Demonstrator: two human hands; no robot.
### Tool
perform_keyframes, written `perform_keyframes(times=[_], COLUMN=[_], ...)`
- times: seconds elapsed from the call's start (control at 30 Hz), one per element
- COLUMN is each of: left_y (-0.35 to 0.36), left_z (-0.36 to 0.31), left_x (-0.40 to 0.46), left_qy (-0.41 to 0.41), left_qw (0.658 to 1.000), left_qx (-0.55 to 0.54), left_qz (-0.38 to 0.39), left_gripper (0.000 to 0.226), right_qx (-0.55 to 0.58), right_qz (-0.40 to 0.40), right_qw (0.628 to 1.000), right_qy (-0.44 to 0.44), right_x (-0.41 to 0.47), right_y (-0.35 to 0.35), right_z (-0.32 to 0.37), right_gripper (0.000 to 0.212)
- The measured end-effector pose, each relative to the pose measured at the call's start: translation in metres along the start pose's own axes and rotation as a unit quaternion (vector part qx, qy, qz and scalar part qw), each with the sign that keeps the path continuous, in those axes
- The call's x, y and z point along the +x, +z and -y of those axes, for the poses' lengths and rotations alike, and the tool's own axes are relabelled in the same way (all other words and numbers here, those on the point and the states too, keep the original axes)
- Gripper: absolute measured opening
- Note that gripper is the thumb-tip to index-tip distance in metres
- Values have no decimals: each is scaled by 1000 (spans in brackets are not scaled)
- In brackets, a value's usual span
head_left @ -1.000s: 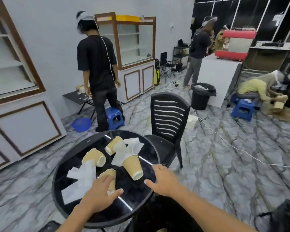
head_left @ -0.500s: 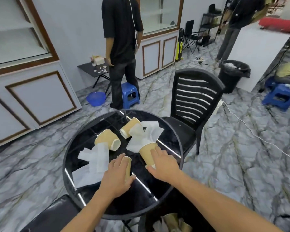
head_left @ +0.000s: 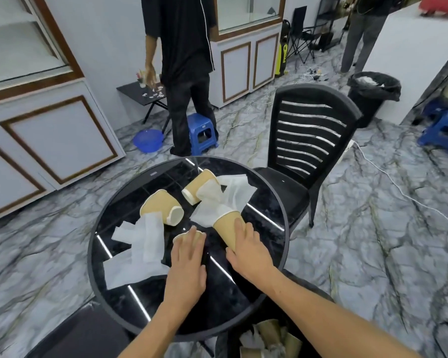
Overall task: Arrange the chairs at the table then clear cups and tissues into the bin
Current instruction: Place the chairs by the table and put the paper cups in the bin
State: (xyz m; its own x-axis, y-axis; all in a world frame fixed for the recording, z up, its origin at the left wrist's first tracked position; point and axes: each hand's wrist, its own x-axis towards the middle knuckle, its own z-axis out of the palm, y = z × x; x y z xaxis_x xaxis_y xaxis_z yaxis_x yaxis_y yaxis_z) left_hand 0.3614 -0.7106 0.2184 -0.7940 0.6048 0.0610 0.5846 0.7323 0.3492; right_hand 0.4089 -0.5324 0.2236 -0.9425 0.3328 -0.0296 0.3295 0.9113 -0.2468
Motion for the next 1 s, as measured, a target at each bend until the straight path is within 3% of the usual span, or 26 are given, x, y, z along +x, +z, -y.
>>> perform_keyframes(times=[0.43, 0.87, 1.0], left_y=[4, 46, 73], left_z=[-62, -192, -212], left_x=[-22, -60, -74], left_qy=[70, 184, 173], left_qw=[995, 972, 973], left_qx=[-71, -146, -151], left_qz=[10, 0, 22], left_gripper=[76, 93, 89], right_qx=[34, 93, 92], right_qz=[-15, -20, -15], right_qw=[999, 990, 988], right_qy=[34, 106, 121], right_x=[-72, -183, -207], right_y=[-21, -48, -42], right_z=[-71, -176, -203], right_gripper=[85, 83, 85])
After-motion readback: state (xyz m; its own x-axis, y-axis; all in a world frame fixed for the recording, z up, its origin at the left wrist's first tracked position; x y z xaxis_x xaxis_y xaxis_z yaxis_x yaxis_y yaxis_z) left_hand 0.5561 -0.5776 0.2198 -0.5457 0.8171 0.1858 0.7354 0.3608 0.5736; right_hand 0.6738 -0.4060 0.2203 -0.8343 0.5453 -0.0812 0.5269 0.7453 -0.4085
